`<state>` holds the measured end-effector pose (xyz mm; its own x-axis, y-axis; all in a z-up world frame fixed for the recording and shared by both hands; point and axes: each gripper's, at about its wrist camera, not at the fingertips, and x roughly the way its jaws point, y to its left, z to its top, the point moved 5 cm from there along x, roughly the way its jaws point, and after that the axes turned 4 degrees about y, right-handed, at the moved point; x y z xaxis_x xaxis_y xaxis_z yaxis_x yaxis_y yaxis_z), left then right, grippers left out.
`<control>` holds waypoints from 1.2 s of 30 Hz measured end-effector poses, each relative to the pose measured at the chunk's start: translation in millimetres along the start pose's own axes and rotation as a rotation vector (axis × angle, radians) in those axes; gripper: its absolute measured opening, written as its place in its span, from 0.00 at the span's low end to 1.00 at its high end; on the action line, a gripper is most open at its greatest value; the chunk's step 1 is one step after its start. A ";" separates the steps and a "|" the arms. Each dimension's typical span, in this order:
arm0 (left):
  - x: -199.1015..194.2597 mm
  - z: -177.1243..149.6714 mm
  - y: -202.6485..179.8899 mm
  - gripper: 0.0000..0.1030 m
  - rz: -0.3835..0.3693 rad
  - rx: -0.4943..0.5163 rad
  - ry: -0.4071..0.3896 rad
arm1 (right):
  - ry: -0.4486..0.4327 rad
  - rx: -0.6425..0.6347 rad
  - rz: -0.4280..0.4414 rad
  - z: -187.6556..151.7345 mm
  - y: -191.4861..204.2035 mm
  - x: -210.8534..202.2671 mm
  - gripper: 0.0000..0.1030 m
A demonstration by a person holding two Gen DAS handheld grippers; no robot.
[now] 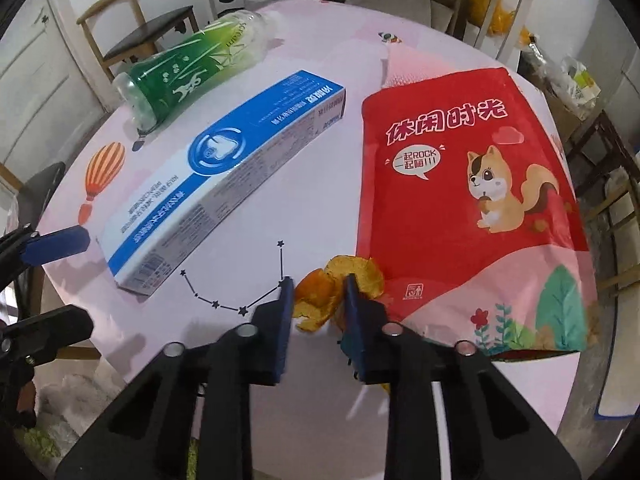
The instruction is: Collect trash
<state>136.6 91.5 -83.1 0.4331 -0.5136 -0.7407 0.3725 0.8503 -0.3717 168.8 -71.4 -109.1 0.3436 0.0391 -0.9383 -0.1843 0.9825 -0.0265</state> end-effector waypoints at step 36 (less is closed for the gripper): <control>21.7 29.8 4.8 0.68 0.035 -0.034 0.022 | -0.067 0.047 0.185 -10.3 -2.9 -2.5 0.37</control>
<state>172.2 81.1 -84.3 0.4273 -0.4810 -0.7655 0.3288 0.8714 -0.3640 159.0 -76.2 -110.3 0.3688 0.2306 -0.9004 -0.2074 0.9647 0.1621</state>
